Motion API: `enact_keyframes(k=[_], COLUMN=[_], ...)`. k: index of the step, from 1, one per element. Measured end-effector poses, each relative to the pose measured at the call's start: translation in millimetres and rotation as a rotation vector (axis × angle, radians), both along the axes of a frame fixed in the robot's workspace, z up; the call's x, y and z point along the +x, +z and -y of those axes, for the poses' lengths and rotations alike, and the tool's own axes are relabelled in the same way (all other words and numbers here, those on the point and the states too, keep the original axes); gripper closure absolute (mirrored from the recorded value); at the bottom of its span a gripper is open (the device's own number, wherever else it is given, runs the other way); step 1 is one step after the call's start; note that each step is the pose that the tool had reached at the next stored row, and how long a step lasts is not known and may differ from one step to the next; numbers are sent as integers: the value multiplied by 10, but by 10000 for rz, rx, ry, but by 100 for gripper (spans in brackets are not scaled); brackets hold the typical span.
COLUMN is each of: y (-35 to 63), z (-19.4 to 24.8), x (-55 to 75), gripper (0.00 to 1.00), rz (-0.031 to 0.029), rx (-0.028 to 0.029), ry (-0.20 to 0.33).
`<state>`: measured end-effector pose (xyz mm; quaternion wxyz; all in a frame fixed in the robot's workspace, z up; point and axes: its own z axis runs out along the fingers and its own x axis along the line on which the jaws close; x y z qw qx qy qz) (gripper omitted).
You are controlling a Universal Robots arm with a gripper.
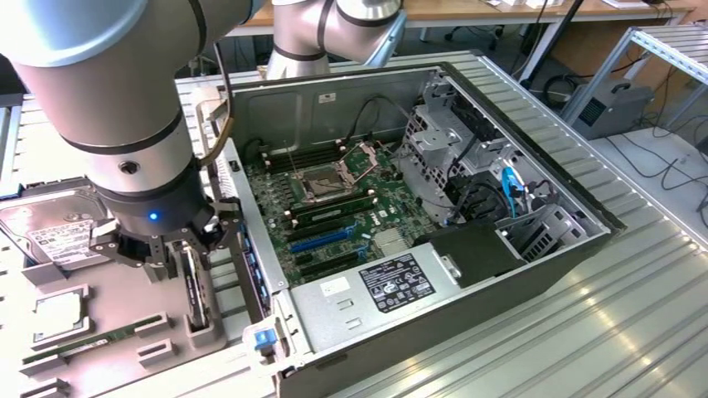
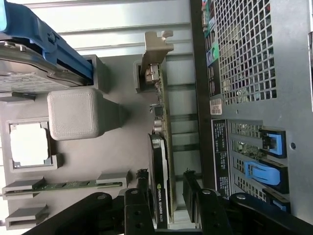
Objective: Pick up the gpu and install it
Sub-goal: 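Pick up the gpu and move the gpu toward the slot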
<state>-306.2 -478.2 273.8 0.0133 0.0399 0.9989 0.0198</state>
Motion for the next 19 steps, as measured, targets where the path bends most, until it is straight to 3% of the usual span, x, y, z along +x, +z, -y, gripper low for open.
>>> enact_keyframes(k=[7,11,14,19], y=[-194,-225,-243,-312], z=[-13,-31,-76,-86], x=[-15,-27,-55,-42], gripper=[58,58,58,58], rz=[-1,-1,1,-3], rx=[-2,-2,0,-4], ry=[-14,-24,-26,-26])
